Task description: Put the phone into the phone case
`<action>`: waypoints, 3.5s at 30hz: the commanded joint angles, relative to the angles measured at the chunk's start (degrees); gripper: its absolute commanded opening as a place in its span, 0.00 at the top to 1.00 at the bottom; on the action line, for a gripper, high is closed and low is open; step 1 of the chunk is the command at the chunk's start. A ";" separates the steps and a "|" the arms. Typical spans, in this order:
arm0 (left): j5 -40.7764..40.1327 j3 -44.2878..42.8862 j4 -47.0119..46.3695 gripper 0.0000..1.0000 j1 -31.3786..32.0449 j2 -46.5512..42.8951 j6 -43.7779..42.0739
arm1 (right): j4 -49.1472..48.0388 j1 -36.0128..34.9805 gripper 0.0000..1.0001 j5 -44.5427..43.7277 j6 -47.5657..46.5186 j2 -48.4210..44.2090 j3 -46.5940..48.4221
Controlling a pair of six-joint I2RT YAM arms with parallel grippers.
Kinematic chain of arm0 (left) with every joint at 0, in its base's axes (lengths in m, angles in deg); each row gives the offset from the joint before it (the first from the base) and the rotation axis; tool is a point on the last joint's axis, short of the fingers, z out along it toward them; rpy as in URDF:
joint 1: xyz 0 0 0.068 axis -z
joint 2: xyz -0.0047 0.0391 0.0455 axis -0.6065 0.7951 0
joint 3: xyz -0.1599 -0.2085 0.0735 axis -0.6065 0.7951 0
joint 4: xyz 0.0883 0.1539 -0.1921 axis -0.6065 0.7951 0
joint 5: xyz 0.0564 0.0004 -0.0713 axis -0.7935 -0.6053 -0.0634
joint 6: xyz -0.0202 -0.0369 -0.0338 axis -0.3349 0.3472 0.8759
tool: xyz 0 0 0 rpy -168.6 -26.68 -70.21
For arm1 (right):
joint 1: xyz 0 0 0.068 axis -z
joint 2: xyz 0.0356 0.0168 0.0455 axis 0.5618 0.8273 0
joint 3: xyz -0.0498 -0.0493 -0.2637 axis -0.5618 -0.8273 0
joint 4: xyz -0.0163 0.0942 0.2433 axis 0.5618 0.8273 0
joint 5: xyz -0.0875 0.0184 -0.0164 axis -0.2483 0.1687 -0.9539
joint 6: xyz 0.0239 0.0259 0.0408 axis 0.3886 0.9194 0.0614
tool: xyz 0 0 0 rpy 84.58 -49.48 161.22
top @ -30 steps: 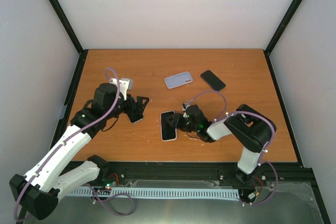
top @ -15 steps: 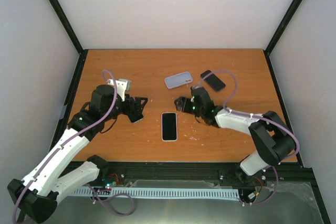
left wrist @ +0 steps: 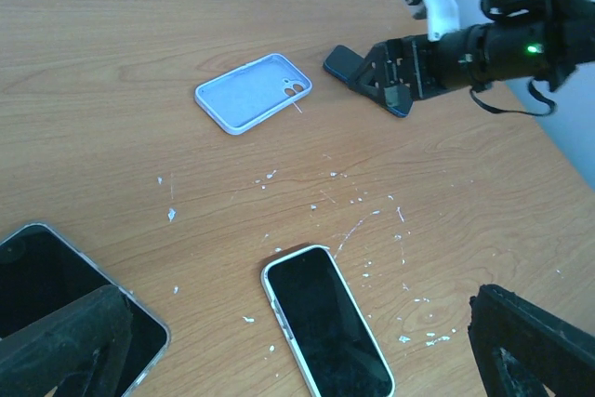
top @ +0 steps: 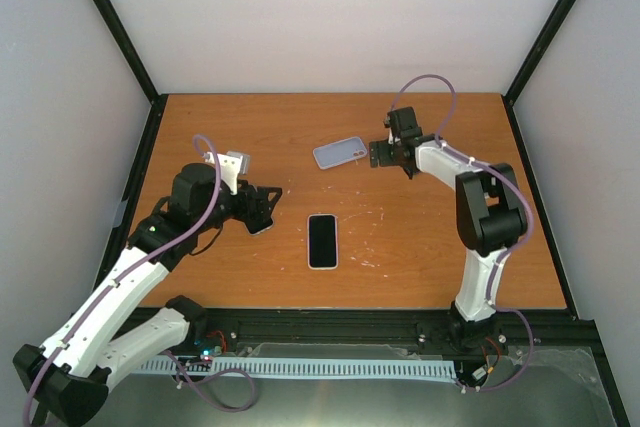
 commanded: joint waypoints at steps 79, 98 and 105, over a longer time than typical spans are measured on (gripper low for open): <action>-2.74 0.39 -1.69 0.01 0.27 -2.09 -1.12 | 7.87 -7.98 0.89 5.38 28.78 -16.36 -12.14; -4.90 0.20 -0.95 0.01 0.29 -2.04 -0.84 | -8.72 -9.20 0.74 1.01 47.44 3.42 0.21; -4.76 0.39 -1.26 0.00 0.27 -3.31 -0.84 | -7.12 -9.79 0.74 0.70 51.07 10.82 6.99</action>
